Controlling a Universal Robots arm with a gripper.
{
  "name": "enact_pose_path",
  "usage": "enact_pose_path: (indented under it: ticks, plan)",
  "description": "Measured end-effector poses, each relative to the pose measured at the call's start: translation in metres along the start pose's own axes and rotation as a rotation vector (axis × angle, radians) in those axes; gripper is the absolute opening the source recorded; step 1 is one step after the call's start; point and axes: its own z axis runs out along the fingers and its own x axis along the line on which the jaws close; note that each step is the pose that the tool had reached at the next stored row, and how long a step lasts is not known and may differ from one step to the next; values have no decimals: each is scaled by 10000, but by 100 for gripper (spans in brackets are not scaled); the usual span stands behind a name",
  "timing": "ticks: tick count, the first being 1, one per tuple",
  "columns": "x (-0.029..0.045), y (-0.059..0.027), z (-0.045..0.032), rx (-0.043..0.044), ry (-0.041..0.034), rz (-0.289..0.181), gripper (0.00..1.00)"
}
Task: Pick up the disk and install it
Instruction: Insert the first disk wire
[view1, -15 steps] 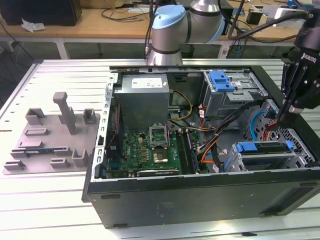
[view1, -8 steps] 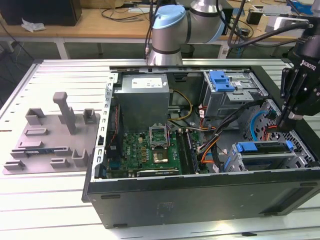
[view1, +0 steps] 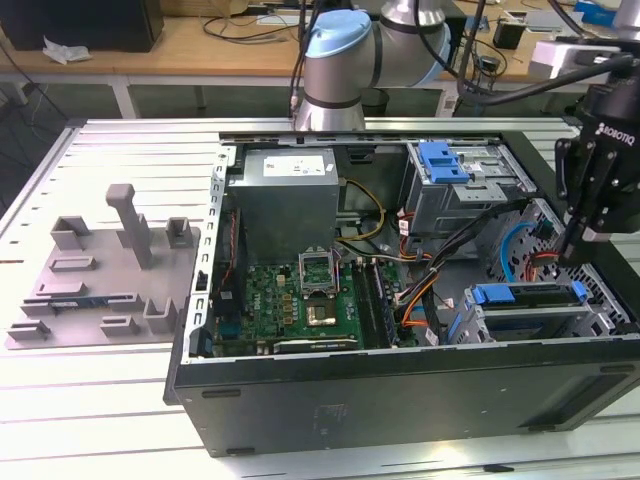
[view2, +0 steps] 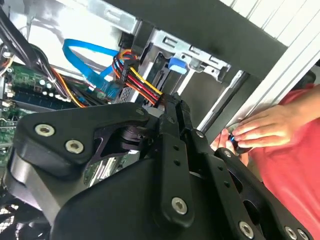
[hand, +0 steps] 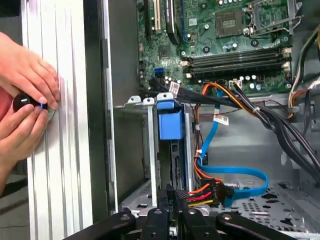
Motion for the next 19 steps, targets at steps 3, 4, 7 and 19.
enact_pose_path:
  ticks: [3, 4, 7, 19]
  plan:
    - [15, 65, 24, 12, -69, -33, 17]
    - [15, 68, 27, 23, -124, -71, 17]
    - [17, 69, 29, 104, -376, -257, 17]
    - [257, 58, 103, 393, -1791, -374, 17]
